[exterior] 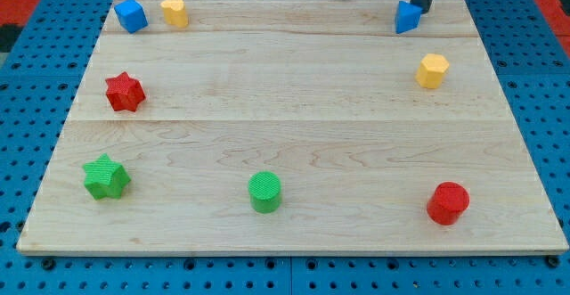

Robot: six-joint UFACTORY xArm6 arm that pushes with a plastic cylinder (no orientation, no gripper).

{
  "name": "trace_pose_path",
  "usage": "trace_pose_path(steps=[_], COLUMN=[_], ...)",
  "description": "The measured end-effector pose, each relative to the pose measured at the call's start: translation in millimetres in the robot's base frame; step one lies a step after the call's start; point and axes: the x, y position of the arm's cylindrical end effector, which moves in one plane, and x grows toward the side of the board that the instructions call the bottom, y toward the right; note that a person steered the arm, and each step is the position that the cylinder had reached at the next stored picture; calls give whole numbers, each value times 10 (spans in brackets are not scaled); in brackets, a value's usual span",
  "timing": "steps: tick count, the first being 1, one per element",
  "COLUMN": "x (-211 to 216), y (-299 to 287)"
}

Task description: Keep yellow hexagon at the bottom of blue triangle

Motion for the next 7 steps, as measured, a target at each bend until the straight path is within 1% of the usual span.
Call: trace_pose_path(steps=[1,2,3,4,5,6,7], x=[42,-63,-38,78,4,533,1273], y=[162,80,-344,-339,362,824,949])
